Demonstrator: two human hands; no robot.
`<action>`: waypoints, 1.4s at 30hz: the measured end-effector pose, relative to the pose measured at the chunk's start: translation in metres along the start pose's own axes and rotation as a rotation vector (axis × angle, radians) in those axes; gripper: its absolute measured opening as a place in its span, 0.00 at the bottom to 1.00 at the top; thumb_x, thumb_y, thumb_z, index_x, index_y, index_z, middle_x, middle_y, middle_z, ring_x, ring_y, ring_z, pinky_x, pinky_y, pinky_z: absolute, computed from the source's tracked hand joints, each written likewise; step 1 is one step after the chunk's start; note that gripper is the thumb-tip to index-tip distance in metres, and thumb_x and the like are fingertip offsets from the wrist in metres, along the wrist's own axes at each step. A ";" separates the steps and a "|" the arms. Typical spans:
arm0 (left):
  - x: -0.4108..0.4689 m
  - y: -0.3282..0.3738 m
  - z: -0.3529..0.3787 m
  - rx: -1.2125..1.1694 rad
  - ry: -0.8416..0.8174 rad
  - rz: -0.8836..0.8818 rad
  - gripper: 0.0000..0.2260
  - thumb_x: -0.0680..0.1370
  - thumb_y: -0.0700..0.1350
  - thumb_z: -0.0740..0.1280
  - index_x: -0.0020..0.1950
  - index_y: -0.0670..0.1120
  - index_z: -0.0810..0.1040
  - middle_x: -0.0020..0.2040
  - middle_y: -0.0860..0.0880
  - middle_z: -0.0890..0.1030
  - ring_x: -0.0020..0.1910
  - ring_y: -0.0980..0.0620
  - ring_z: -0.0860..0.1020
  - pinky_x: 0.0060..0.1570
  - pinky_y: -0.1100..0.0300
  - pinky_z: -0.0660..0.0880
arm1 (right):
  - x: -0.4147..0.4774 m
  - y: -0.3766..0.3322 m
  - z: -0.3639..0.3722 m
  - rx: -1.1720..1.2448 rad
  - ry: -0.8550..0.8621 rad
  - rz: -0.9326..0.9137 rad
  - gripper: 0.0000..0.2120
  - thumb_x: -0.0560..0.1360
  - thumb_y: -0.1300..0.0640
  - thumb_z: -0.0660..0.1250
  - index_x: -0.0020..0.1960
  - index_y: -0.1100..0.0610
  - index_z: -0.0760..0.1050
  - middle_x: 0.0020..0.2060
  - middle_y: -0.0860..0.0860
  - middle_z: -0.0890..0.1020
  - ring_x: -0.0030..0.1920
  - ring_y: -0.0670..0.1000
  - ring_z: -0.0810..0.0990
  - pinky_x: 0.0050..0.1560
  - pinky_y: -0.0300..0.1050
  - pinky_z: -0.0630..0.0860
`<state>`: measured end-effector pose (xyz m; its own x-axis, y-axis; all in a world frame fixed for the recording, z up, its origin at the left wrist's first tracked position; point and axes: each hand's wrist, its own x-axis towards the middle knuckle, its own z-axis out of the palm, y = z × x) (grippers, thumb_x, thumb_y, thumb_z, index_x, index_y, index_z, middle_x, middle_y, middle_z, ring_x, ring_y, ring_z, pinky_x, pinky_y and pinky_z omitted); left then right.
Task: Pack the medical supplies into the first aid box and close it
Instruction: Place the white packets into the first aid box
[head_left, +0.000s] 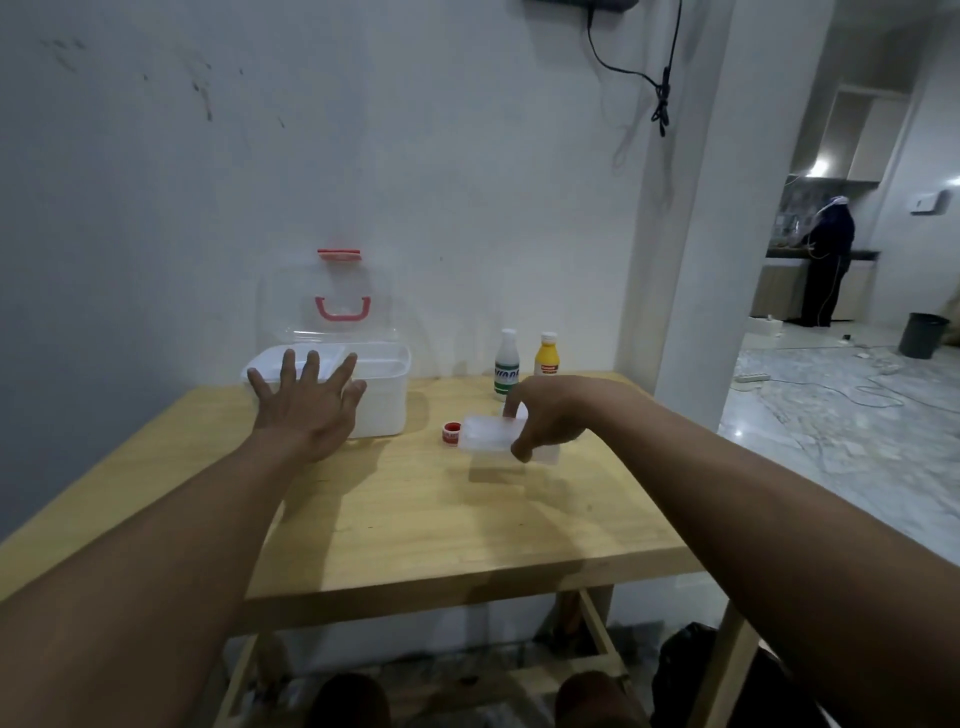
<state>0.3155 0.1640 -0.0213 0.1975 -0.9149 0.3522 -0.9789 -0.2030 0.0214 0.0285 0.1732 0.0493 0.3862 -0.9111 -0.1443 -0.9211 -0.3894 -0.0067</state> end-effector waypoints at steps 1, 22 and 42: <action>0.000 0.000 -0.001 -0.005 0.009 0.004 0.27 0.80 0.63 0.38 0.79 0.60 0.47 0.81 0.45 0.51 0.79 0.41 0.45 0.71 0.31 0.40 | 0.003 -0.003 -0.005 0.018 0.032 -0.004 0.27 0.70 0.47 0.72 0.65 0.57 0.75 0.62 0.54 0.78 0.59 0.56 0.78 0.59 0.53 0.76; 0.016 -0.048 0.005 -0.173 0.042 0.035 0.24 0.82 0.59 0.39 0.78 0.60 0.55 0.80 0.47 0.56 0.79 0.48 0.47 0.74 0.38 0.41 | 0.127 -0.074 -0.063 0.222 0.316 -0.163 0.28 0.67 0.49 0.78 0.63 0.58 0.78 0.58 0.52 0.81 0.56 0.54 0.79 0.56 0.49 0.77; 0.029 -0.065 0.005 -0.173 0.061 0.063 0.24 0.83 0.54 0.40 0.78 0.57 0.59 0.79 0.49 0.59 0.79 0.49 0.50 0.74 0.38 0.40 | 0.175 -0.111 -0.065 0.125 0.019 -0.168 0.21 0.68 0.56 0.78 0.59 0.59 0.79 0.55 0.53 0.81 0.51 0.56 0.80 0.50 0.48 0.82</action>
<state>0.3849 0.1486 -0.0166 0.1369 -0.8999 0.4141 -0.9847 -0.0780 0.1561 0.2017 0.0483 0.0891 0.5350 -0.8374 -0.1121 -0.8420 -0.5176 -0.1520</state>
